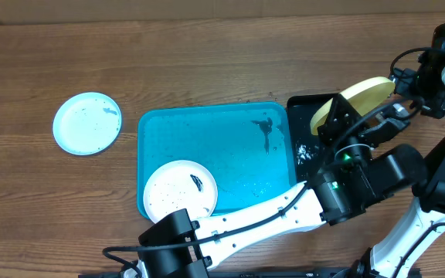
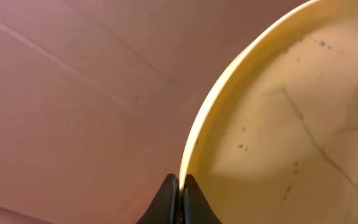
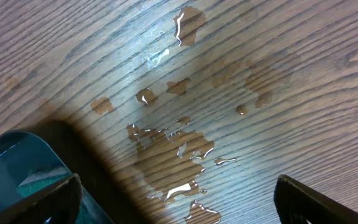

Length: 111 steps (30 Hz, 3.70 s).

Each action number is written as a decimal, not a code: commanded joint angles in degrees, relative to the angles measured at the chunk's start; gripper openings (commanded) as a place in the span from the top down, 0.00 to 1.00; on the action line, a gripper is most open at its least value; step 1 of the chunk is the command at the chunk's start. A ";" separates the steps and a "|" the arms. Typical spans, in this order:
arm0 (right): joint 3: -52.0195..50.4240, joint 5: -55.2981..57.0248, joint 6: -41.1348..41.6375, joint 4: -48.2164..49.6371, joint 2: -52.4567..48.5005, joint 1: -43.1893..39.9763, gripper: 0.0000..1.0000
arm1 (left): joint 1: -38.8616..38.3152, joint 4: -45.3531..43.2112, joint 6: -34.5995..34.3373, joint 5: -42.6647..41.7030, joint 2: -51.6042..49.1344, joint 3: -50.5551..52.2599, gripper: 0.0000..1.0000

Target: Clean dirty plates on tray and stack at the side

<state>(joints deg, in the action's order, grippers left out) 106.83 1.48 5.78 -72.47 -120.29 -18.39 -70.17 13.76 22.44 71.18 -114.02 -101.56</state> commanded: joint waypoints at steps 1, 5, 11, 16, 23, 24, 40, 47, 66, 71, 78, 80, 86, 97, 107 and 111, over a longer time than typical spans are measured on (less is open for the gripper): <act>0.02 -0.28 0.26 0.22 1.22 -0.11 0.00 | -0.74 -1.51 8.11 4.44 0.15 -1.36 0.96; 0.02 -0.28 0.24 0.22 1.22 -0.11 0.00 | -0.74 -1.64 8.09 4.42 0.15 -1.36 0.96; 0.02 -0.26 0.26 0.22 1.22 -0.11 0.00 | -0.68 -1.62 8.00 4.37 0.15 -1.36 0.96; 0.02 -0.26 0.24 0.22 1.22 -0.11 0.00 | -0.68 -1.62 8.00 4.37 0.15 -1.36 0.96; 0.02 -0.26 0.26 0.22 1.22 -0.11 0.00 | -0.57 -1.60 6.84 4.37 0.13 -1.36 0.96; 0.02 -0.28 0.26 0.22 1.22 -0.11 0.00 | -0.55 -1.55 5.64 4.37 0.13 -1.36 0.96; 0.02 -0.26 0.26 0.22 1.22 -0.11 0.00 | 6.40 28.59 -34.64 -28.57 0.13 -1.36 0.96; 0.02 -0.26 0.26 0.22 1.22 -0.11 0.00 | 18.51 33.38 -42.49 -57.48 0.13 -1.36 0.96; 0.02 -0.28 0.26 0.22 1.22 -0.11 0.00 | 66.29 45.99 -45.16 -90.05 0.13 -1.33 0.96; 0.02 -0.26 0.26 0.22 1.22 -0.11 0.00 | 77.94 48.70 -45.18 -89.33 0.13 -1.22 0.96; 0.02 -0.28 0.24 0.22 1.22 -0.11 0.00 | 89.61 51.84 -45.20 -81.09 0.13 -0.90 0.96; 0.02 -0.28 0.26 0.22 1.22 -0.11 0.00 | 92.11 52.33 -45.20 -78.38 0.11 -0.52 0.96; 0.02 -0.26 0.24 0.22 1.22 -0.11 0.00 | 95.82 51.93 -48.19 -65.77 0.11 3.13 0.96; 0.02 -0.28 0.26 0.22 1.22 -0.11 0.00 | 96.83 39.06 -48.81 -62.62 0.11 15.41 0.96; 0.02 -0.26 0.24 0.22 1.22 -0.11 0.00 | 97.85 39.76 -48.81 -58.29 0.15 15.41 0.96; 0.02 -0.28 0.24 0.22 1.22 -0.11 0.00 | 99.27 40.24 -48.83 -58.31 0.15 15.39 0.96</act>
<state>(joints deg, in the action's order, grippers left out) 106.80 1.45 5.80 -72.47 -120.29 -18.39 27.62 53.52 -25.61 9.96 -114.02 -86.70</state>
